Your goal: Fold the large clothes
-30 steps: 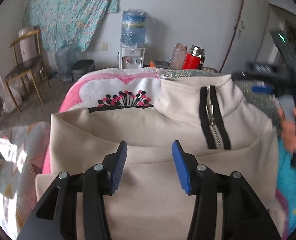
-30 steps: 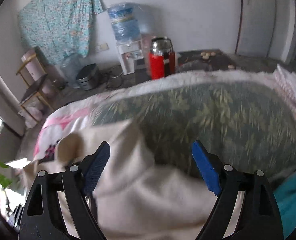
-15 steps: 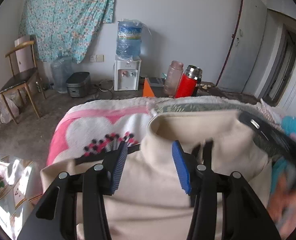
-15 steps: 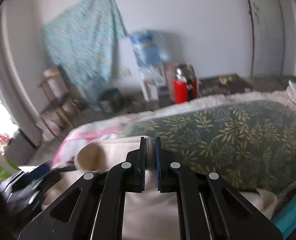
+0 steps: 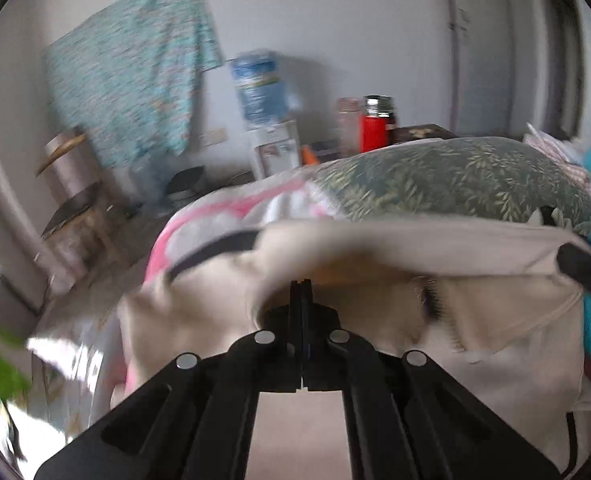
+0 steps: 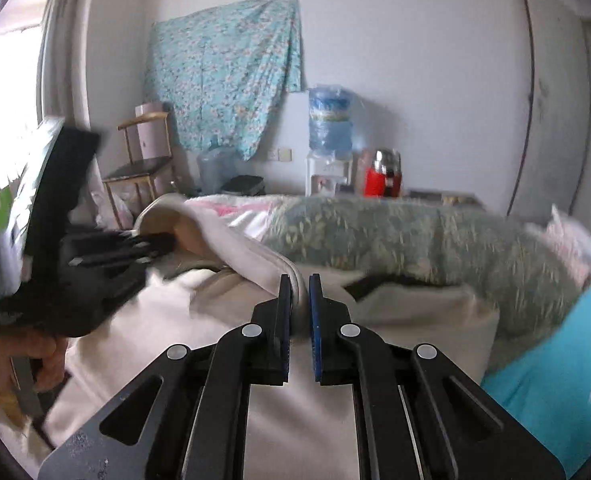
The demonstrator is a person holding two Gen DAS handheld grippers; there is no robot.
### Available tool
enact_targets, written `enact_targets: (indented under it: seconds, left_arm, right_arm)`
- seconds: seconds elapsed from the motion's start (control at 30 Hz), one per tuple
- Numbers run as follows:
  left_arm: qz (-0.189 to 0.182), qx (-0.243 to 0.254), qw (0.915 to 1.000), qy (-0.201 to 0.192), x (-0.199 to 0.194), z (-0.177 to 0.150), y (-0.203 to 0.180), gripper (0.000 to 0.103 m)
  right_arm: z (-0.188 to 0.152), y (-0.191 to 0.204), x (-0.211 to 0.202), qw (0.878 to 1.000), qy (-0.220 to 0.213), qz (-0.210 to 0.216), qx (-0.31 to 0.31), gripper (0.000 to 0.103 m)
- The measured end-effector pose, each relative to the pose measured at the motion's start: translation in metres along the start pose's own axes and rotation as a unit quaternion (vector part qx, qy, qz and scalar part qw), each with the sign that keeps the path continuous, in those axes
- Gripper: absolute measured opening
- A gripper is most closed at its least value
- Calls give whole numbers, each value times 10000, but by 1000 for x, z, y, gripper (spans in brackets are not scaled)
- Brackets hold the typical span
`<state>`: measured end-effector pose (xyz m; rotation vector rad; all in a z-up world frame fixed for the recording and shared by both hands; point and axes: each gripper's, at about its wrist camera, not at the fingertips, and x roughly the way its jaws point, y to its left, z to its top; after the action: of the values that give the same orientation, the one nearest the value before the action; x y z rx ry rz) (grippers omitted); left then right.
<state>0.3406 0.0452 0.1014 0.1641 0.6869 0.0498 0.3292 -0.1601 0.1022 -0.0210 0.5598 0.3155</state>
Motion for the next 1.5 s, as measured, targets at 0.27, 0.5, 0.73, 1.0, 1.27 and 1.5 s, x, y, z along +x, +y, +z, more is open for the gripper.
enact_targets:
  seconds: [0.27, 0.5, 0.73, 1.0, 1.27, 1.5]
  left_arm:
    - [157, -139, 9998, 27, -57, -93, -4, 0]
    - [75, -1090, 9927, 510, -52, -136, 25, 0]
    - [-1252, -1656, 9782, 39, -74, -125, 51, 11]
    - [-3033, -2697, 9092, 928, -3, -111, 55, 67]
    - [-3885, -3271, 8556, 1003, -21, -97, 59, 8]
    - [-2672, -3210, 8921, 1726, 14, -111, 42, 12]
  right_arm:
    - [-50, 43, -51, 9949, -210, 103, -978, 9]
    - [-101, 39, -32, 9890, 474, -282, -1372, 8]
    - [-104, 39, -43, 9905, 422, -347, -1265, 8]
    - [-108, 21, -51, 9978, 421, -150, -481, 7]
    - [-84, 35, -77, 9970, 100, -50, -766, 7]
    - [-117, 41, -25, 9862, 1334, -327, -922, 18]
